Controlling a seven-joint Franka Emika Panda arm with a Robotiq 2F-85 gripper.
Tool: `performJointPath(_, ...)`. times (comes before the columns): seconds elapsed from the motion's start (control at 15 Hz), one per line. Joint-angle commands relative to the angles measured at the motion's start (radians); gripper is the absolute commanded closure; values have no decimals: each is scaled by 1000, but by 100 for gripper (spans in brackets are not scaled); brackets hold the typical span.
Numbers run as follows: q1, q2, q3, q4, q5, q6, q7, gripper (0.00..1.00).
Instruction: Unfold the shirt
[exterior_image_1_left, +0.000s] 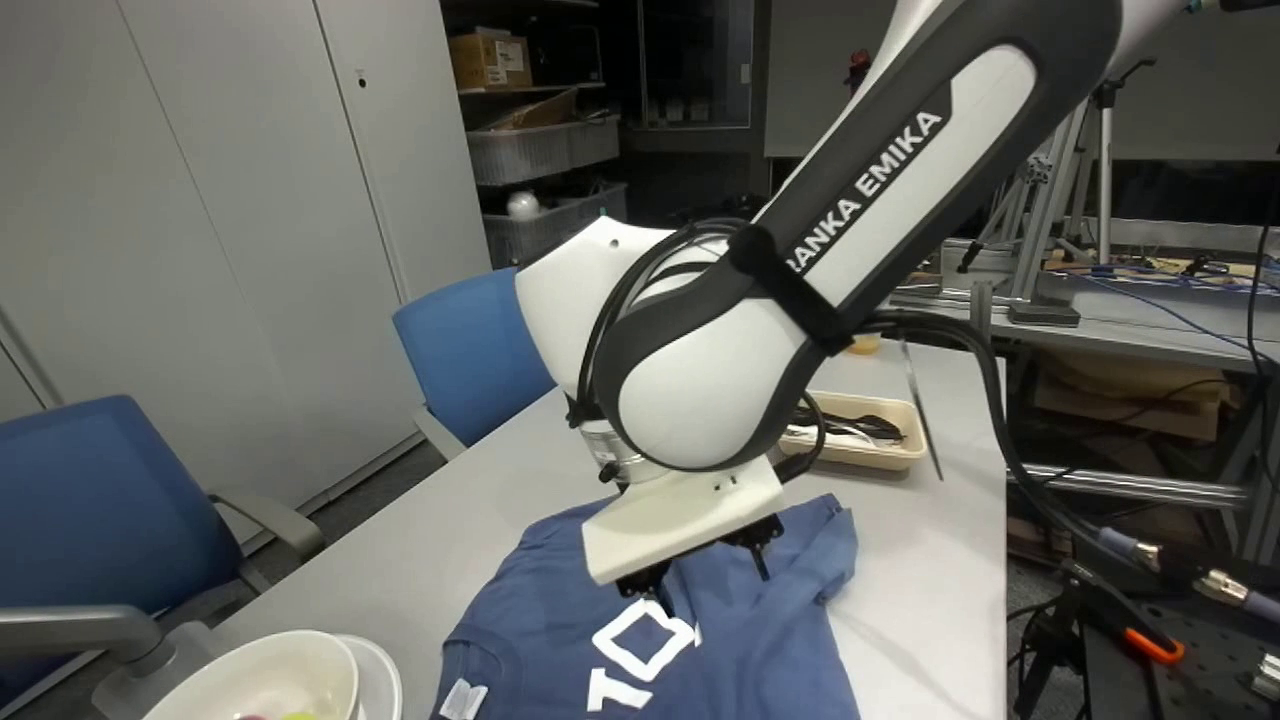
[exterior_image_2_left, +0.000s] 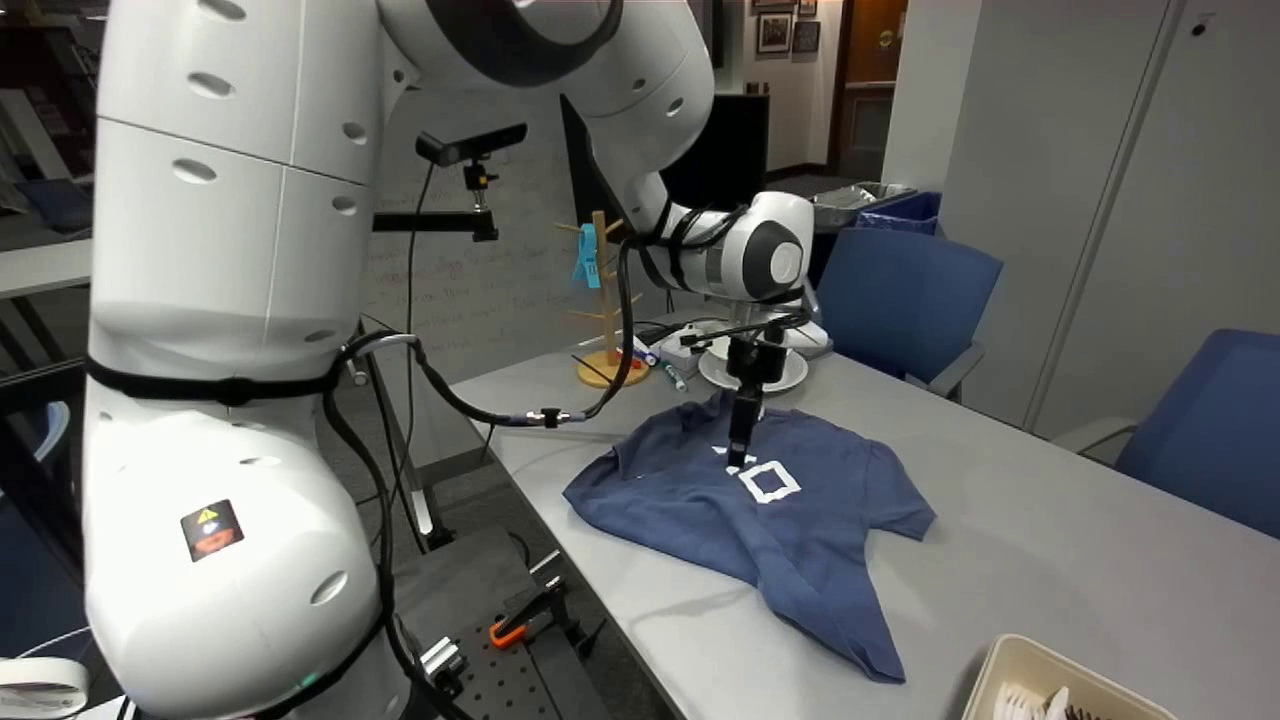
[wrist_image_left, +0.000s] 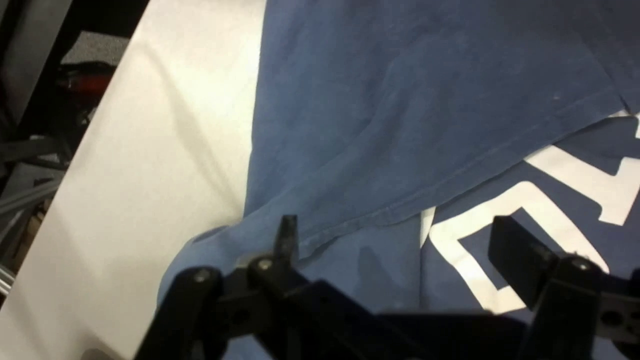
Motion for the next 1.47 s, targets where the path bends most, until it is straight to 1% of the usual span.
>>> performJointPath(0.0,20,63,-3,57,72,20,80,13)
performJointPath(0.07,23,77,-6,66,81,30,98,13)
performJointPath(0.13,24,91,-9,76,90,33,112,17)
performJointPath(0.2,23,107,-11,86,99,37,126,18)
performJointPath(0.33,23,133,-16,103,110,39,149,29)
performJointPath(0.4,24,146,-19,112,114,41,159,36)
performJointPath(0.47,24,157,-21,121,116,41,170,47)
performJointPath(0.53,25,167,-24,128,116,41,181,53)
performJointPath(0.6,26,176,-27,134,114,41,194,56)
performJointPath(0.67,27,186,-31,139,110,40,207,61)
performJointPath(0.73,29,193,-36,141,105,39,220,60)
performJointPath(0.8,31,200,-41,144,100,37,234,62)
performJointPath(1.2,40,217,-66,135,78,32,296,60)
performJointPath(1.27,43,219,-68,133,74,30,303,63)
performJointPath(1.33,44,222,-68,133,72,31,308,62)
performJointPath(1.4,46,225,-68,134,70,30,313,64)
